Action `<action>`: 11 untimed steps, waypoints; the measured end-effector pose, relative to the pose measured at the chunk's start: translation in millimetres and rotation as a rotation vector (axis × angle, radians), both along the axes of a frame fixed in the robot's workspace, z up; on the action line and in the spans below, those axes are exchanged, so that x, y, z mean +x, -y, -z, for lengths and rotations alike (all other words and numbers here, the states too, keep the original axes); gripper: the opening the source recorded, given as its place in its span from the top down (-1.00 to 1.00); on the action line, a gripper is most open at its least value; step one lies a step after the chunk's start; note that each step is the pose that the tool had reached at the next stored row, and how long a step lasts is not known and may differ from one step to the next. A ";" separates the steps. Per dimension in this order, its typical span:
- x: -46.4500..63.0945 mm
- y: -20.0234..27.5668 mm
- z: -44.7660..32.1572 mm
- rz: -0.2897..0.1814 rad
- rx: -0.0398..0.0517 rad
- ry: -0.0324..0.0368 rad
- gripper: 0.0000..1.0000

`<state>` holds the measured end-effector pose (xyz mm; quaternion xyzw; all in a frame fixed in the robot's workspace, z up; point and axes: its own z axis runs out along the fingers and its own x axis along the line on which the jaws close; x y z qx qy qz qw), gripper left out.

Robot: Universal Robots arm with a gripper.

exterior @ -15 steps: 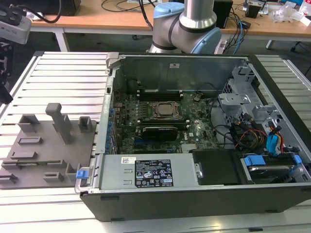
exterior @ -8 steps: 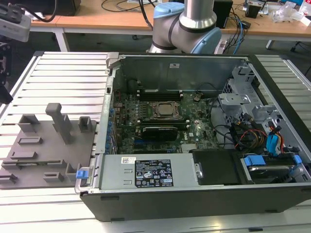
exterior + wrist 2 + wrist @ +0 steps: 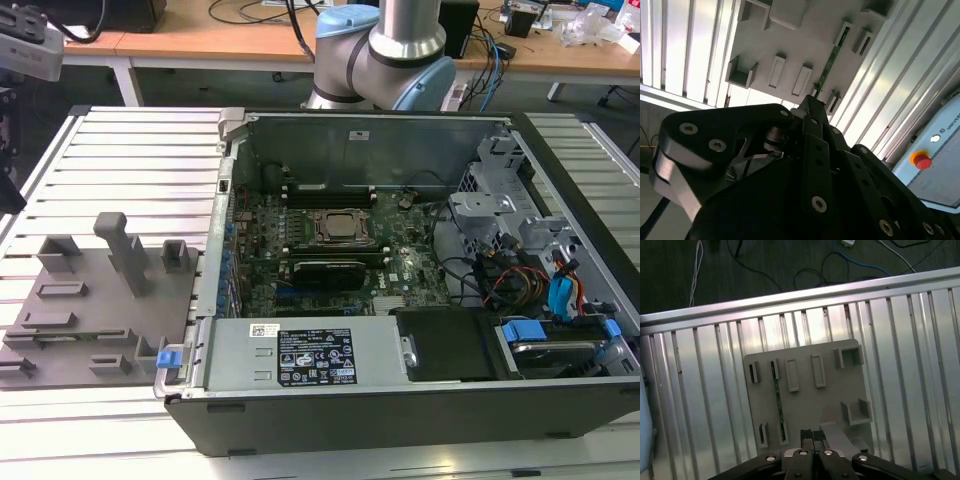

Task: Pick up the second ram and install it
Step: 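Pick up the second ram and move it above second insertion slot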

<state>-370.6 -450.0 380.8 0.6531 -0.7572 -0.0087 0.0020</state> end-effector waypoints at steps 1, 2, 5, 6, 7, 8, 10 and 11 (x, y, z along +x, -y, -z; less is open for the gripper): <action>0.0 0.0 0.0 -0.015 0.0000 0.0000 0.79; -0.1 -0.1 0.0 -0.025 0.0000 0.0000 0.79; 0.0 0.0 0.0 -0.025 0.0000 0.0000 0.79; 0.0 0.0 0.0 -0.025 0.0000 0.0000 0.79; 0.0 0.0 0.0 -0.025 0.0000 0.0000 0.79; 0.0 0.0 0.0 -0.025 0.0000 -0.0001 0.77; 0.0 0.0 0.0 -0.026 0.0000 0.0000 0.66; 0.0 0.0 0.0 -0.025 0.0000 0.0000 0.66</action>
